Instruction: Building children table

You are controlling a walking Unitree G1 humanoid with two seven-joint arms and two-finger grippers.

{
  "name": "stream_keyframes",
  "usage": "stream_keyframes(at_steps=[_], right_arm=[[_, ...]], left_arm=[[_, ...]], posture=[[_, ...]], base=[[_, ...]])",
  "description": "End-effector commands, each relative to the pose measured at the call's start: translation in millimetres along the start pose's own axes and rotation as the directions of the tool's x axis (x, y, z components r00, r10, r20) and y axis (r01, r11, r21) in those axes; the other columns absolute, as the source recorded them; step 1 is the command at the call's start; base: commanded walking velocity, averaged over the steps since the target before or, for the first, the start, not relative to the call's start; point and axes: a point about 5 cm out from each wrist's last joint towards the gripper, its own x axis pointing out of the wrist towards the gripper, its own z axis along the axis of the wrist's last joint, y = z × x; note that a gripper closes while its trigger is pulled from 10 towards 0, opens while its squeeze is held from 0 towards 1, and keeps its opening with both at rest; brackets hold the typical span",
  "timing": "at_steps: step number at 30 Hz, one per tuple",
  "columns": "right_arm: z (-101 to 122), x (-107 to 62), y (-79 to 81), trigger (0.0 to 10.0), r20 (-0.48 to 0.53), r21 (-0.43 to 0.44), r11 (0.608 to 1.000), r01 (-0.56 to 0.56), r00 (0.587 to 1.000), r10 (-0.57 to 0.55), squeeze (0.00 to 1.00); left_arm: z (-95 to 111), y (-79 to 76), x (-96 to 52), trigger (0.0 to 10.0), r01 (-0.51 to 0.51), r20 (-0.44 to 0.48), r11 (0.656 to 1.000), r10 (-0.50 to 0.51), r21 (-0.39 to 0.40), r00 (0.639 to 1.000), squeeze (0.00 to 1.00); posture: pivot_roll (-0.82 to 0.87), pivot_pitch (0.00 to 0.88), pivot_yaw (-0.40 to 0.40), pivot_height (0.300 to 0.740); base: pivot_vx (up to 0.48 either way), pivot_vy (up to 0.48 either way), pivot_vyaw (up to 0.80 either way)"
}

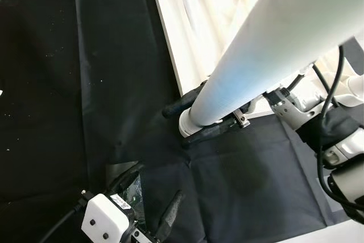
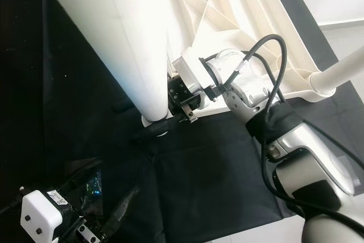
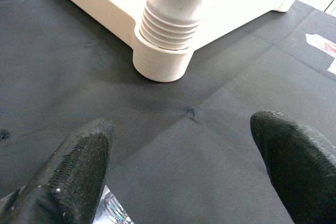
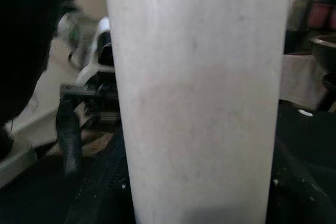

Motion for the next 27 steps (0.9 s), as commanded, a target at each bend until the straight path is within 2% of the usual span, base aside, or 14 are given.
stream_keyframes(at_steps=[1, 6, 9, 12, 22, 24, 26, 27], right_arm=[[-57.6, 3.6, 29.3, 10.0, -0.041, 0.317, 0.948, -0.026, 0.998, 0.041, 0.00], [-58.3, 4.5, 29.5, 10.0, 0.010, 0.345, 0.939, -0.007, 1.000, 0.004, 0.00], [-57.1, 8.8, 30.9, 10.0, 0.113, 0.401, 0.914, 0.053, 0.988, -0.107, 0.00], [-56.7, 9.9, 32.9, 10.0, 0.130, 0.407, 0.911, 0.065, 0.983, -0.128, 0.00], [-59.1, 9.0, 39.8, 10.0, 0.109, 0.402, 0.913, 0.070, 0.986, -0.123, 0.00], [-61.6, 8.1, 42.6, 10.0, 0.072, 0.386, 0.921, 0.056, 0.993, -0.091, 0.00], [-66.7, 6.0, 47.4, 10.0, -0.029, 0.339, 0.941, 0.010, 1.000, 0.000, 0.00], [-66.7, 6.0, 47.4, 10.0, -0.029, 0.339, 0.941, 0.010, 1.000, 0.000, 0.00]], left_arm=[[-5.1, -2.8, -2.6, 10.0, 0.018, -0.038, 0.999, -0.019, -0.027, 0.999, 0.00], [-5.2, -3.0, -2.6, 10.0, 0.018, -0.038, 0.999, -0.019, -0.027, 0.999, 0.00], [-5.8, -3.4, -2.6, 10.0, 0.021, -0.039, 0.999, -0.022, -0.029, 0.999, 0.00], [-6.0, -3.4, -2.5, 10.0, 0.024, -0.039, 0.999, -0.025, -0.029, 0.999, 0.00], [-6.8, -3.0, -2.4, 10.0, 0.026, -0.040, 0.999, -0.027, -0.029, 0.999, 0.00], [-7.0, -3.0, -2.4, 10.0, 0.028, -0.041, 0.999, -0.029, -0.029, 0.999, 0.00], [-7.0, -2.7, -2.5, 10.0, 0.029, -0.041, 0.999, -0.030, -0.028, 0.999, 0.00], [-7.0, -2.7, -2.5, 10.0, 0.029, -0.041, 0.999, -0.030, -0.028, 0.999, 0.00]], posture=[[-0.05, 0.494, -0.070, 0.740], [-0.04, 0.493, -0.068, 0.740], [-0.05, 0.488, -0.066, 0.740], [-0.05, 0.484, -0.063, 0.740], [-0.05, 0.475, -0.060, 0.740], [-0.05, 0.475, -0.060, 0.740], [-0.05, 0.477, -0.057, 0.740], [-0.05, 0.477, -0.057, 0.740]], base=[[0.000, 0.000, 0.00], [0.000, 0.000, 0.00], [0.000, 0.000, 0.00], [0.000, 0.000, 0.00], [0.000, 0.000, 0.00], [0.000, 0.000, 0.00], [0.000, 0.000, 0.00], [0.000, 0.000, 0.00]])
